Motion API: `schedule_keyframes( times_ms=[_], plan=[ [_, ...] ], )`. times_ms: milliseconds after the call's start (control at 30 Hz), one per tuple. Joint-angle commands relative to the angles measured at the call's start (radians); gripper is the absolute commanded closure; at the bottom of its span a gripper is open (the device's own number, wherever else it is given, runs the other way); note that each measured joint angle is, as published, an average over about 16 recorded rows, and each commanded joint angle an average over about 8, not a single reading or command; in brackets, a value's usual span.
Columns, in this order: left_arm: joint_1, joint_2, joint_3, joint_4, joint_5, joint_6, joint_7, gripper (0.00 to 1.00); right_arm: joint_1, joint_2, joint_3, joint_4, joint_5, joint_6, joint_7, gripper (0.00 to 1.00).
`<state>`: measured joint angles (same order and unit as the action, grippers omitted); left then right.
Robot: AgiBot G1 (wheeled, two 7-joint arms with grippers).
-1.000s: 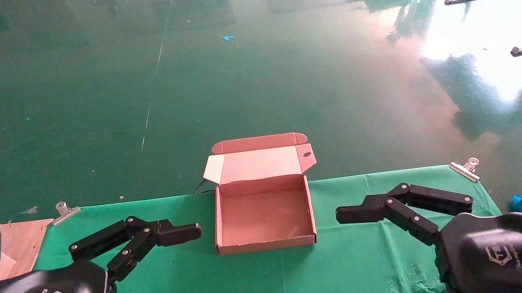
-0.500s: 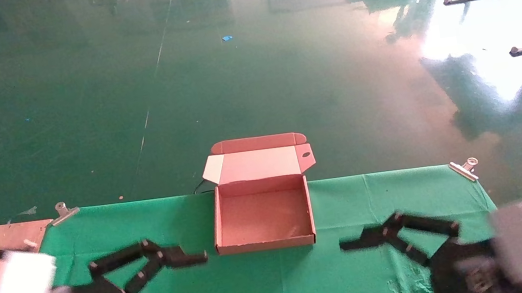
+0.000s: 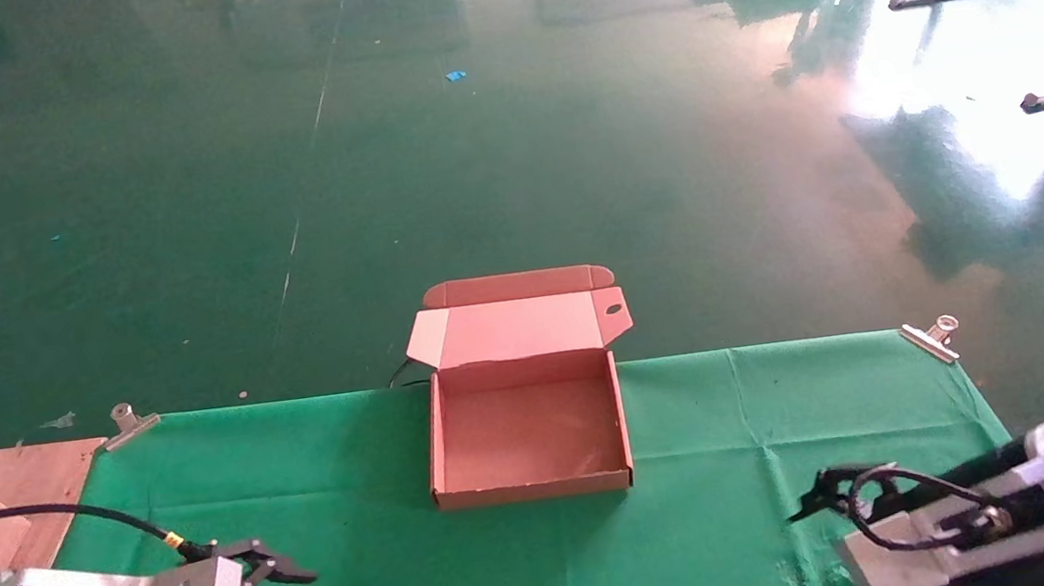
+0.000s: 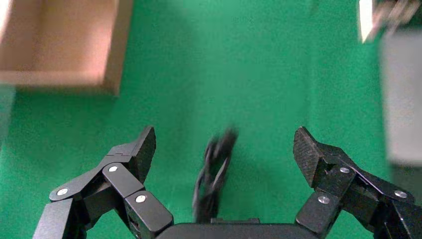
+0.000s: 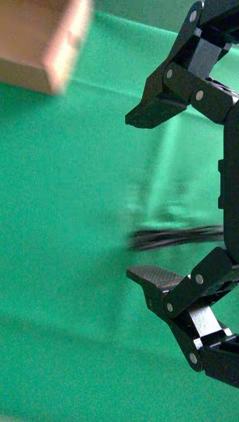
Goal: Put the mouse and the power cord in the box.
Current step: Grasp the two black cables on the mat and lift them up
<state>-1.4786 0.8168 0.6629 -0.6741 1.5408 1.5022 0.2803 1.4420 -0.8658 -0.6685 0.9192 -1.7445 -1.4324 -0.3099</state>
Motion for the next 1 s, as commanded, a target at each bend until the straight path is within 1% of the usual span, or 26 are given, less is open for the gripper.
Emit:
schedule_keyframes(
  times_ms=[33,133,200,333,433,700,933,967,1000],
  plan=[
    [-0.05,0.034,0.038,0.083,0.082,-0.018,0.059,0.0,0.036,-0.037,-0.038,-0.061,-0.092,0.028,-0.052,0.0],
    [-0.09,0.089,0.076,0.182,0.158,-0.063,0.129,0.0,0.059,-0.087,-0.069,-0.156,-0.157,0.077,-0.122,0.0],
    [-0.105,0.124,0.092,0.242,0.188,-0.091,0.168,0.0,0.067,-0.116,-0.085,-0.217,-0.188,0.112,-0.166,0.0],
    [-0.116,0.184,0.114,0.346,0.224,-0.136,0.238,0.0,0.073,-0.167,-0.105,-0.339,-0.225,0.178,-0.243,0.0],
    [-0.116,0.217,0.124,0.409,0.239,-0.165,0.281,0.0,0.079,-0.198,-0.11,-0.426,-0.233,0.215,-0.293,0.0],
    [-0.124,0.26,0.124,0.528,0.241,-0.224,0.354,0.0,0.099,-0.248,-0.104,-0.615,-0.214,0.246,-0.405,0.0],
    [-0.12,0.273,0.105,0.59,0.215,-0.265,0.393,0.0,0.111,-0.264,-0.091,-0.719,-0.194,0.277,-0.475,0.0],
    [-0.118,0.275,0.102,0.596,0.211,-0.271,0.397,0.02,0.113,-0.266,-0.09,-0.73,-0.192,0.281,-0.482,0.0],
    [-0.116,0.276,0.1,0.602,0.208,-0.276,0.402,0.14,0.116,-0.268,-0.088,-0.741,-0.189,0.285,-0.489,0.04]
  ],
)
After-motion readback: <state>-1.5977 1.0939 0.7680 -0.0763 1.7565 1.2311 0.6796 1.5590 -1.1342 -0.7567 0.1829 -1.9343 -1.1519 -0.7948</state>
